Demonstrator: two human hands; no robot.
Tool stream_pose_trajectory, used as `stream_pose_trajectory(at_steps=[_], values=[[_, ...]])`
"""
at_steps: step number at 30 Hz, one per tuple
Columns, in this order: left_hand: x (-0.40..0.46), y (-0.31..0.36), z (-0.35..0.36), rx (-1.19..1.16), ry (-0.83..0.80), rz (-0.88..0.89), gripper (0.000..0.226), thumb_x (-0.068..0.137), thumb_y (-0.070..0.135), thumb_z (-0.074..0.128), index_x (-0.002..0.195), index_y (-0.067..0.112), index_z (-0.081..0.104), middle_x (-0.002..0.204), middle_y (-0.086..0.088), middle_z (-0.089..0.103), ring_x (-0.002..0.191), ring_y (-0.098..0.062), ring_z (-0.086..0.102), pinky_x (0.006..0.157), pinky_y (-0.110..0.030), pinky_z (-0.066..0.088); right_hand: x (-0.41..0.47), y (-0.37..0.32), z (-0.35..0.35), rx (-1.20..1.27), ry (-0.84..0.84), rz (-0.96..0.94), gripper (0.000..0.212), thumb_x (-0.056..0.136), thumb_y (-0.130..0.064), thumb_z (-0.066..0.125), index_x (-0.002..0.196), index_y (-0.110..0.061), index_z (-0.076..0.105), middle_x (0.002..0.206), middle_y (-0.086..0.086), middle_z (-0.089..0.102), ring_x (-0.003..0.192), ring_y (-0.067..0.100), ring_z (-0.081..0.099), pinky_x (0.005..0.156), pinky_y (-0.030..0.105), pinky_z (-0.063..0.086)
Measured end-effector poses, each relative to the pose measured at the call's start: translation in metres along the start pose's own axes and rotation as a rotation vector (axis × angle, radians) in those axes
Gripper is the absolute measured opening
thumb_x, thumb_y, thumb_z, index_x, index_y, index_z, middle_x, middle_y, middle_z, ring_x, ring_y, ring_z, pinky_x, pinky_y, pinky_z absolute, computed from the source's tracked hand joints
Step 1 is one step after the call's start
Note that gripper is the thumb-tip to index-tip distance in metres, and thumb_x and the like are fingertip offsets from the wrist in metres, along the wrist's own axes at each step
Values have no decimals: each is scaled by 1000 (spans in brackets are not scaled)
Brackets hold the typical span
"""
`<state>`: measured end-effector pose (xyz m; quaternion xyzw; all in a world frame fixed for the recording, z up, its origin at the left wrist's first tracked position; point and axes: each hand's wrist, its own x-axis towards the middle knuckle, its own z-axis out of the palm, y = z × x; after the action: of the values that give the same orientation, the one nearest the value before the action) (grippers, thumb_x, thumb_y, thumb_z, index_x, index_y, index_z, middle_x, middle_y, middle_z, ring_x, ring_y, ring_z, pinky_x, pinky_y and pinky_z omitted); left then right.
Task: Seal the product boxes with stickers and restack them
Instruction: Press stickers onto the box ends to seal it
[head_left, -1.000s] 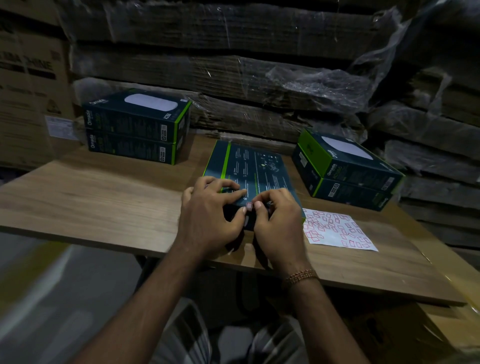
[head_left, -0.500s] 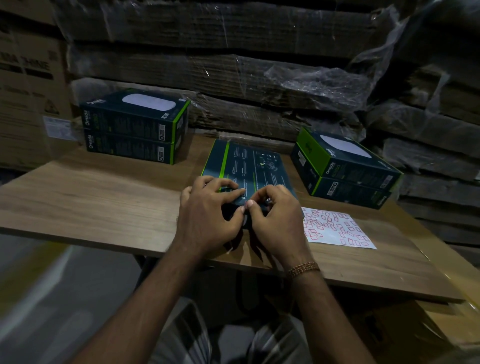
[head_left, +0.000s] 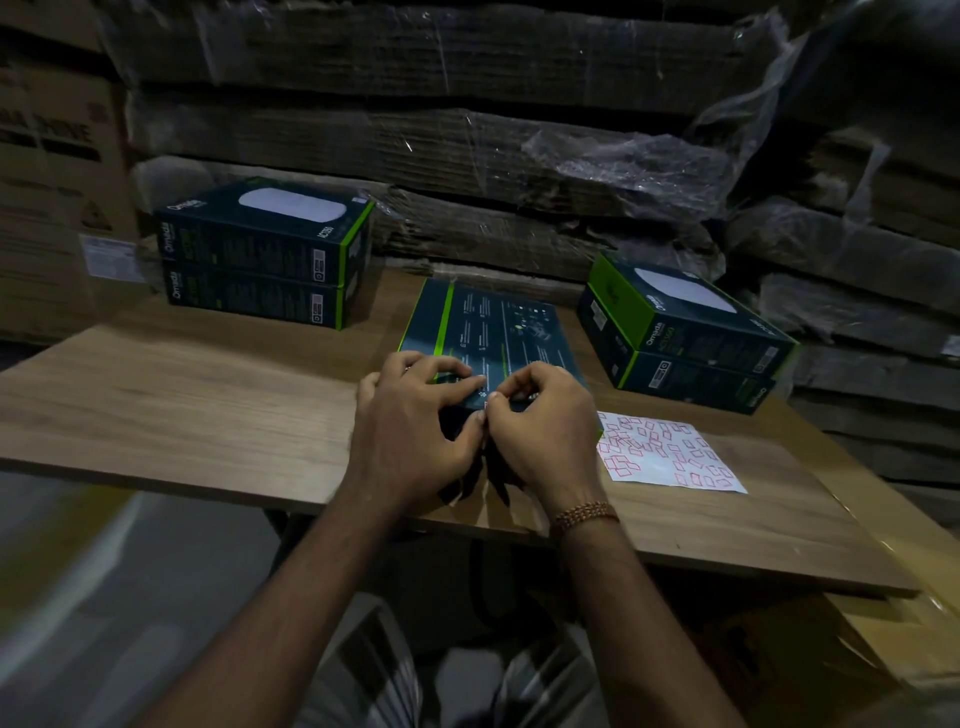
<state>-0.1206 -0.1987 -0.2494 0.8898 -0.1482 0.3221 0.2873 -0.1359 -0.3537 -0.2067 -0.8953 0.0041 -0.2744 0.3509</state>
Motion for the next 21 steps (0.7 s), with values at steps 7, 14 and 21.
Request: stream_pose_trajectory(at_steps=[7,14,21], values=[[1,-1,1,5,0,-5,50,90,57,61,136,40,71,135,19,61,133,-16,45,104,-54,42,-14,20,-2,127,61,-227,14,99,-7,65,104,-20,68,101,-9,67,94,9,63,81,31,56],[0,-1,1,-6,3,-4,51,90,57,60,138,41,70,136,19,61,133,-16,44,104,-51,41,-26,38,6,-31,58,-464,27,94,0,59,114,-12,72,111,3,55,105,23,56,86,35,52],[0,-1,2,-3,7,-5,49,91,58,59,136,42,71,135,20,62,132,-15,45,102,-50,41,-23,33,3,-68,11,-470,20,100,-14,62,117,-12,71,111,2,55,104,18,53,87,28,48]])
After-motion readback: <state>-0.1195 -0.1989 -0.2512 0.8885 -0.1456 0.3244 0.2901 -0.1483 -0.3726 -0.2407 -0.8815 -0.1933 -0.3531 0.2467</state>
